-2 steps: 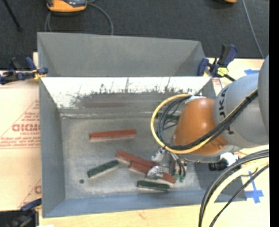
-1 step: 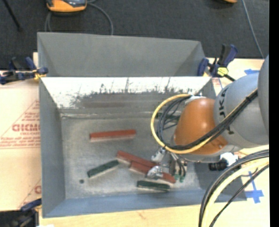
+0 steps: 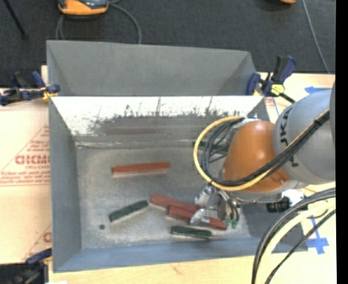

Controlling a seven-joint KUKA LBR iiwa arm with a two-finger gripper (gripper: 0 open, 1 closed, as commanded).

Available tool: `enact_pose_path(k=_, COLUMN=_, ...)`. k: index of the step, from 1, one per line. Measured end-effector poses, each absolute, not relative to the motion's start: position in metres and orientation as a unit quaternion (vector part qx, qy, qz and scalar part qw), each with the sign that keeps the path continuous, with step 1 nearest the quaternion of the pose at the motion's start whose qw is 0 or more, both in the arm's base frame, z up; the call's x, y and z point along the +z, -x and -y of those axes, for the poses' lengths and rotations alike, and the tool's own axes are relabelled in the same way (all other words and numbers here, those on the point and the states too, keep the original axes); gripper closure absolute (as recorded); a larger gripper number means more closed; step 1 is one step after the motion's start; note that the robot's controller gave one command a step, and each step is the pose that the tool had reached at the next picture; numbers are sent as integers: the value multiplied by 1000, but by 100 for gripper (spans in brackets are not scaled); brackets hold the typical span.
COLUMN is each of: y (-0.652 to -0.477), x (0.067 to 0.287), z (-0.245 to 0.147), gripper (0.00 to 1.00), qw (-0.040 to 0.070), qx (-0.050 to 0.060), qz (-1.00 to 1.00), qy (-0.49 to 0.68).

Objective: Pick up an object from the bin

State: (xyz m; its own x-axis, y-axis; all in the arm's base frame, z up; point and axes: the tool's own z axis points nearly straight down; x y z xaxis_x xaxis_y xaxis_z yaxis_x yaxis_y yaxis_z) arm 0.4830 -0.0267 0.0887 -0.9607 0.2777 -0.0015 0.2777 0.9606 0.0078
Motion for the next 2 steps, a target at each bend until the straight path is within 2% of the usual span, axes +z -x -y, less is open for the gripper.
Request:
enact_pose_path(k=1, y=-481, x=126, z=36, gripper=100, qw=0, qx=-1, qz=-1000, qy=-22)
enact_pose_path(k=2, y=-495, x=242, z=18, gripper=100, qw=1, qx=0, qz=-1000, qy=-2)
